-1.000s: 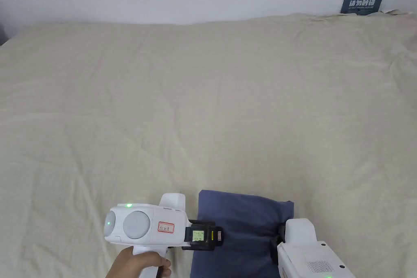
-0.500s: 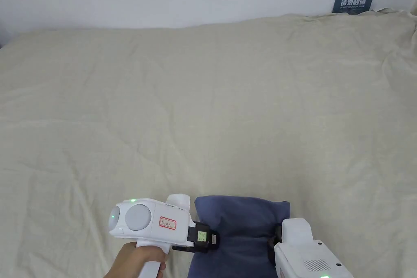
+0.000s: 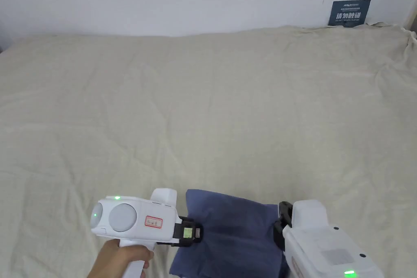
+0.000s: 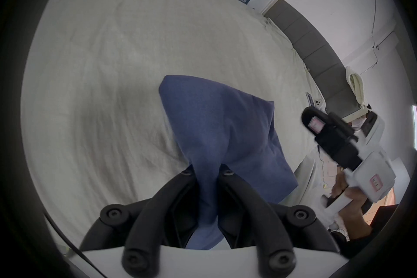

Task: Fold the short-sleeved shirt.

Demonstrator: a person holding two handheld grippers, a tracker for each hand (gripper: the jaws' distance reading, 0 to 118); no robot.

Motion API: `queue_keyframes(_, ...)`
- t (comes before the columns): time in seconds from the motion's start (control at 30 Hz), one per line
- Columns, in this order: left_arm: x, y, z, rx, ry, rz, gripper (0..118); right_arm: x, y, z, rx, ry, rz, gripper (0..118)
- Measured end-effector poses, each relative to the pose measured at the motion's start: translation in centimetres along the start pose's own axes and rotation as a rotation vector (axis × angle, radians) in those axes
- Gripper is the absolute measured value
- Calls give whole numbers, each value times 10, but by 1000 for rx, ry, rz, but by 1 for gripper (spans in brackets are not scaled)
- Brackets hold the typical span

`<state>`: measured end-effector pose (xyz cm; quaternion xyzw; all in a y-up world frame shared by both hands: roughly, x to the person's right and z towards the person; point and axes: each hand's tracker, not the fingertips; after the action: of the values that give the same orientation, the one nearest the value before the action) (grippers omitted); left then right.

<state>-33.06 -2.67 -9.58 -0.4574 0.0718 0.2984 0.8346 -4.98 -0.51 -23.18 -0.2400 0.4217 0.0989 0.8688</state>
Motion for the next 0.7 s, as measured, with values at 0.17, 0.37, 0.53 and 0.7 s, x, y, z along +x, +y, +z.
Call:
queue_keyframes(0.17,-19,12,35,22,82,-23,12,11,34,20,112,-11,-3,0)
queue_keyframes(0.37,-62,27,87,55,228,-25,12,18,70,42,245,-40,39,0)
queue_keyframes(0.53,-118,43,130,64,371,-1,12,21,89,53,298,-49,56,0)
queue_keyframes(0.7,-178,61,166,42,524,-4,12,21,96,54,308,-63,61,0)
